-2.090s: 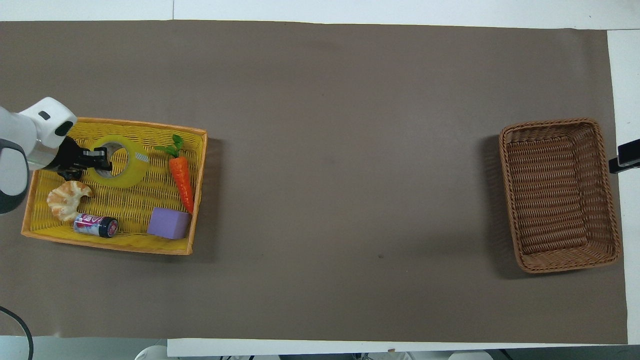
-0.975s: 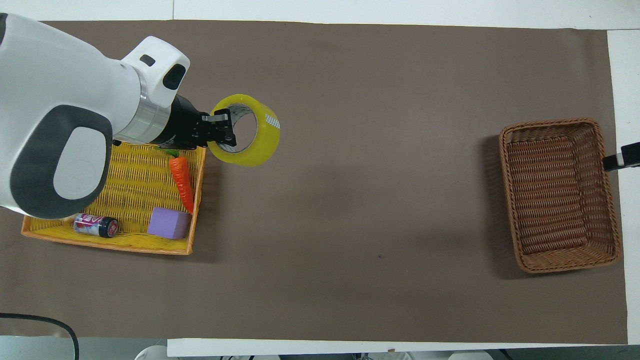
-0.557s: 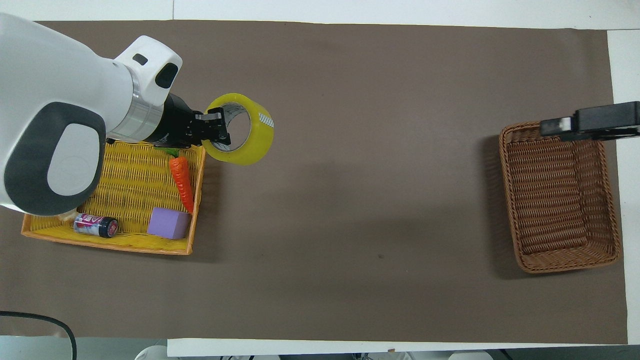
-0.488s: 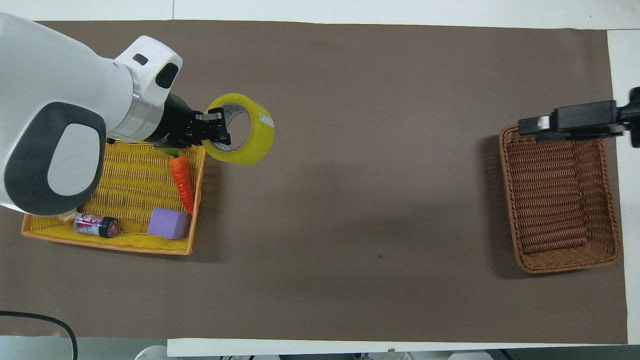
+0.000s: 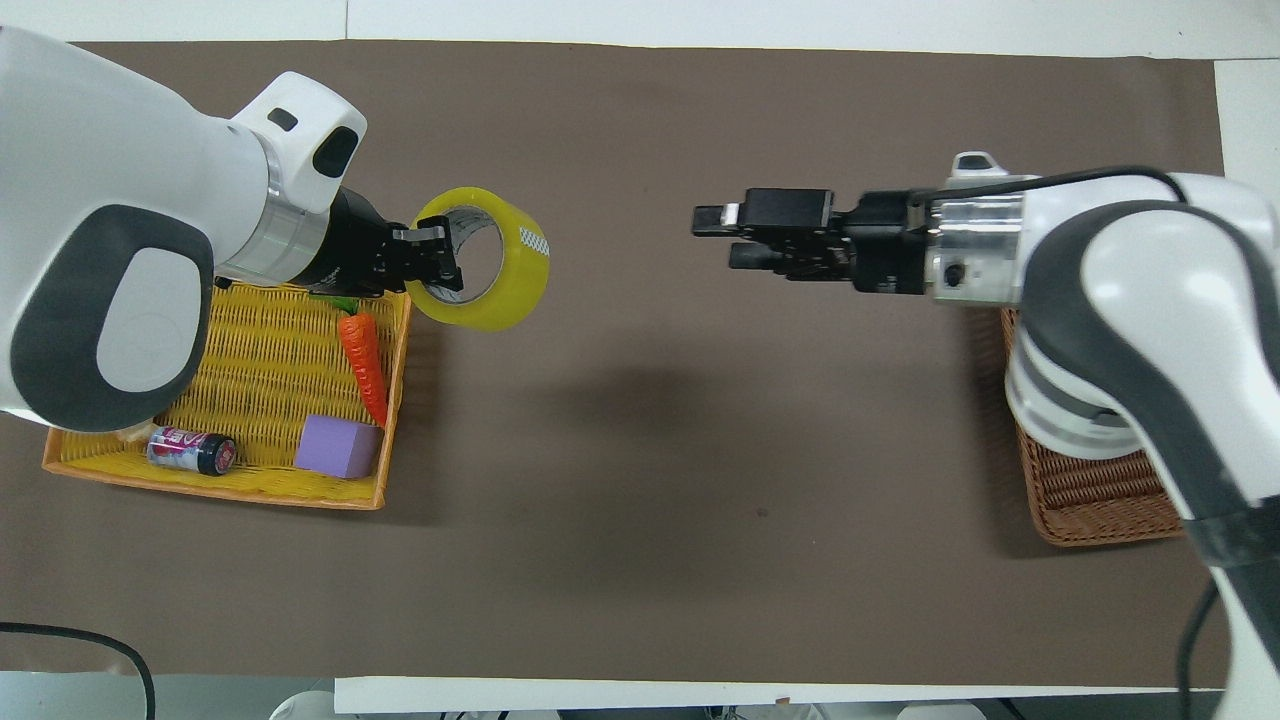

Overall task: Move tape to another basket
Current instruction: 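Hold the tape with the left gripper while the right gripper reaches it, then close the right gripper on the tape roll rim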

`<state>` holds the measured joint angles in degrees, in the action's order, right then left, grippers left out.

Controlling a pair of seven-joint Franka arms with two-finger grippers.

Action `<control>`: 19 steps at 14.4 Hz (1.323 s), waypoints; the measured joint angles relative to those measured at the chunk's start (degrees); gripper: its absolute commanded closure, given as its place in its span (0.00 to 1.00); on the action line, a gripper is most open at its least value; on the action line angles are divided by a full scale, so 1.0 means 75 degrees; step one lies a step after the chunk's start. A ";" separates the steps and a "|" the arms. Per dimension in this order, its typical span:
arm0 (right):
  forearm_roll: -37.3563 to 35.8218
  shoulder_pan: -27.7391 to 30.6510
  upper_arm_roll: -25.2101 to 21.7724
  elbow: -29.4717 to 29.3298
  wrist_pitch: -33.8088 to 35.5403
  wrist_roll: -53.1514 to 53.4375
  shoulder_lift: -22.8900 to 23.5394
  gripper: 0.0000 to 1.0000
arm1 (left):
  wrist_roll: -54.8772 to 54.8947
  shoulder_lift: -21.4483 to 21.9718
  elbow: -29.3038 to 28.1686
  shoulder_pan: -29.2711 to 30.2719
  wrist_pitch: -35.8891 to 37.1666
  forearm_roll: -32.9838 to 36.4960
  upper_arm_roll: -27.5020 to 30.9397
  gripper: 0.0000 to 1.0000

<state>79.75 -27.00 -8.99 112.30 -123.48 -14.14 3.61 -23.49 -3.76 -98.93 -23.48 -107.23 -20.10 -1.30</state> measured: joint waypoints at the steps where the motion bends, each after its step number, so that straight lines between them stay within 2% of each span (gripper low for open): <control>1: 0.0357 -0.0361 0.0003 -0.0020 -0.0377 0.0236 0.0098 0.00 | 0.0000 0.0000 0.0000 -0.0014 0.0000 -0.0001 -0.0004 1.00; 3: 0.0574 -0.0949 0.0004 -0.0165 -0.1021 0.0647 0.0208 0.00 | 0.0000 0.0000 0.0000 -0.0018 0.0000 -0.0001 -0.0010 1.00; 5: 0.0578 -0.1222 0.0006 -0.0268 -0.1258 0.0833 0.0233 0.00 | 0.0000 0.0000 0.0000 -0.0018 0.0000 -0.0002 -0.0010 1.00; 9: 0.0550 -0.1455 -0.0002 -0.0376 -0.1496 0.0848 0.0264 0.00 | 0.0000 0.0000 -0.0038 -0.0018 0.0000 -0.0002 -0.0010 1.00; 12: 0.0060 -0.1681 0.0003 -0.0494 -0.1737 0.0844 0.0351 0.00 | 0.0000 0.0001 -0.0050 -0.0018 -0.0022 -0.0002 -0.0010 0.98; 19: -0.0121 -0.1683 -0.0017 -0.0665 -0.1752 0.0844 0.0442 0.01 | 0.0001 0.0002 -0.0052 -0.0013 -0.0257 -0.0002 0.0001 0.98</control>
<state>78.84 -39.62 -9.11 107.31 -136.62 -7.82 6.93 -23.48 -3.75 -99.31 -23.58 -109.16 -20.12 -1.29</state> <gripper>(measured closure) 0.004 0.780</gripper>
